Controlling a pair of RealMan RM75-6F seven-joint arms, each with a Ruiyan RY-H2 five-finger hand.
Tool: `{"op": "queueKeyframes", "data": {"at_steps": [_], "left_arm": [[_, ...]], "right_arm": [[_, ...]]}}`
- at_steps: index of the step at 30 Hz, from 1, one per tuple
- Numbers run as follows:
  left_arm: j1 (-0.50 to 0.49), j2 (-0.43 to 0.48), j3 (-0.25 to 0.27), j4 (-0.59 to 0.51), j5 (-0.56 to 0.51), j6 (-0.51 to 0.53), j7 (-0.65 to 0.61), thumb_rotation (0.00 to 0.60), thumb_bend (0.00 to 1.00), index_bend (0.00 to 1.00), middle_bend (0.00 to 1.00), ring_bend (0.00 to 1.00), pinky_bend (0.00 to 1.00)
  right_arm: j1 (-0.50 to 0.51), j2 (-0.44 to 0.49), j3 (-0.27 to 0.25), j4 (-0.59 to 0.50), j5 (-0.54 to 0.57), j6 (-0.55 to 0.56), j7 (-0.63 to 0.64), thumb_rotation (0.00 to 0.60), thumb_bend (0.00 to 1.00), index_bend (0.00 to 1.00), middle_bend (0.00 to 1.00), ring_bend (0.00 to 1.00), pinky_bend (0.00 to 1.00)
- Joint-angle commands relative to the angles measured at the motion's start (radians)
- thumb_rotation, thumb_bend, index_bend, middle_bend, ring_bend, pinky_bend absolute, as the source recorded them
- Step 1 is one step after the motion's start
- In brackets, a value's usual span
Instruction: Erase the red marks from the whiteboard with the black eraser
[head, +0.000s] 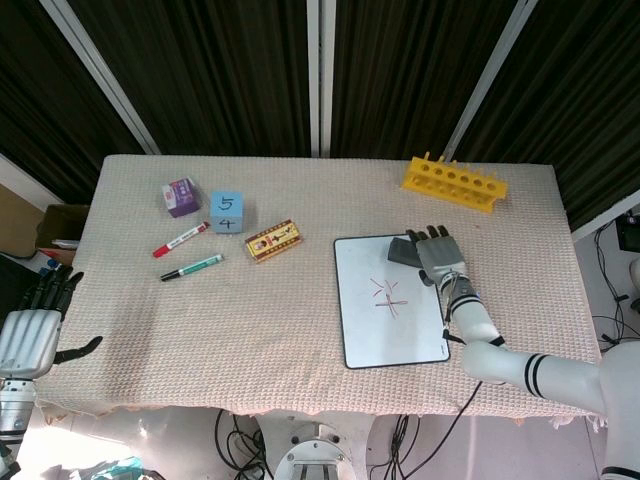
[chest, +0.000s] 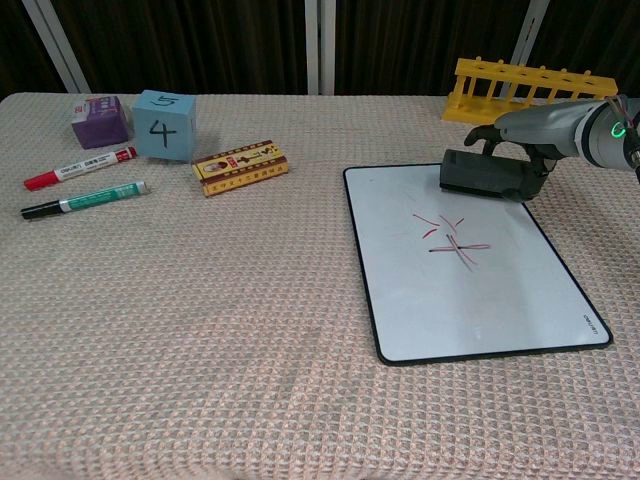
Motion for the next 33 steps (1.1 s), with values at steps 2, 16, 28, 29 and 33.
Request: {"op": "queueKeyframes", "data": {"at_steps": [2,16,28,29,33], "left_arm": [[-0.001,-0.002,0.004,0.008,0.008,-0.001,-0.009,0.468,0.12,0.08,0.05,0.02,0.17],[-0.011,-0.004,0.028,0.008,0.049,-0.022,-0.051,0.467,0.12,0.08,0.05,0.02,0.17],[-0.015,-0.012,0.028,0.014,0.043,-0.031,-0.041,0.472,0.12,0.08,0.05,0.02,0.17],[-0.016,-0.012,0.027,0.014,0.041,-0.032,-0.042,0.472,0.12,0.08,0.05,0.02,0.17],[-0.017,-0.013,0.028,0.014,0.040,-0.036,-0.043,0.469,0.12,0.08,0.05,0.02,0.17]], "right_arm": [[0.003,-0.013,-0.007,0.011,-0.002,0.014,-0.004,0.600,0.33,0.00,0.14,0.01,0.05],[-0.008,-0.041,-0.009,0.029,-0.031,0.059,0.003,0.600,0.33,0.02,0.19,0.05,0.08],[-0.027,-0.061,-0.006,0.062,-0.096,0.079,0.021,0.600,0.36,0.20,0.32,0.14,0.22],[-0.028,-0.062,-0.005,0.065,-0.100,0.079,0.022,0.600,0.36,0.21,0.32,0.15,0.23],[-0.036,-0.069,0.000,0.075,-0.119,0.084,0.031,0.600,0.37,0.25,0.34,0.17,0.25]]}}
